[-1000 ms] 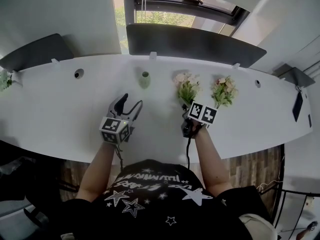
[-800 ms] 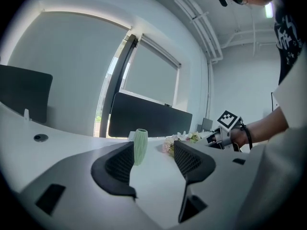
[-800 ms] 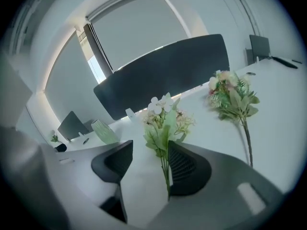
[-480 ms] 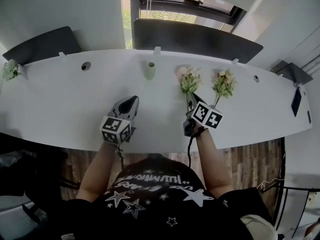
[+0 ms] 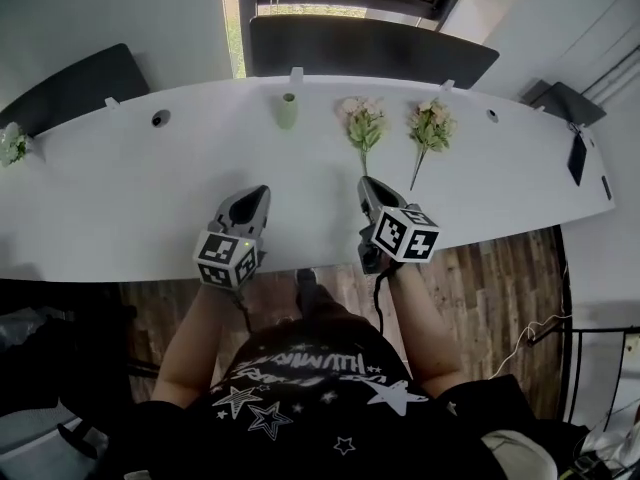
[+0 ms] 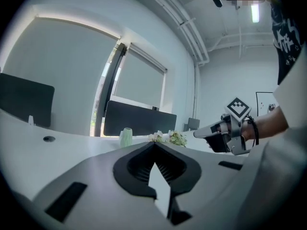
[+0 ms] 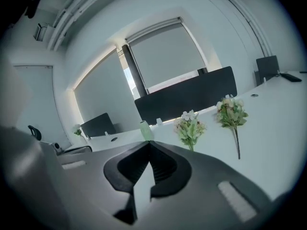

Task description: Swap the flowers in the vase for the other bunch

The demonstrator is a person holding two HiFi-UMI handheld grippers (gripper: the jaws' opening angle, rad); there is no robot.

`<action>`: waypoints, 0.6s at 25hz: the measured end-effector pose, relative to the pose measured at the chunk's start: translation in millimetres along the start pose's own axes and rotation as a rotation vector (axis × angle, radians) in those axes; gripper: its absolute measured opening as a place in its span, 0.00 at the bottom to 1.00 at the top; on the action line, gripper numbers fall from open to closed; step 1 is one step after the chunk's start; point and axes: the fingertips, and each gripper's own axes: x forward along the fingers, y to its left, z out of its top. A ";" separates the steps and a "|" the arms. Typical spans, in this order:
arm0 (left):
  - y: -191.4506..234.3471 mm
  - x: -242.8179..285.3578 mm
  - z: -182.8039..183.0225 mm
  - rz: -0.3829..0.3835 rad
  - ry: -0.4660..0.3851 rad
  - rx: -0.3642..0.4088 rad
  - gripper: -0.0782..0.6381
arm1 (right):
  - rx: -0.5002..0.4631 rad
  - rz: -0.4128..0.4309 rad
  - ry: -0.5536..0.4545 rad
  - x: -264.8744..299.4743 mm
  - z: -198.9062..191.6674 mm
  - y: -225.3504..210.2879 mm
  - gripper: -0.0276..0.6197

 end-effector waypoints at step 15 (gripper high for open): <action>-58.9 19.9 -7.5 -0.105 -0.031 -0.023 0.12 | 0.123 -0.276 -0.174 -94.3 -7.5 -81.7 0.05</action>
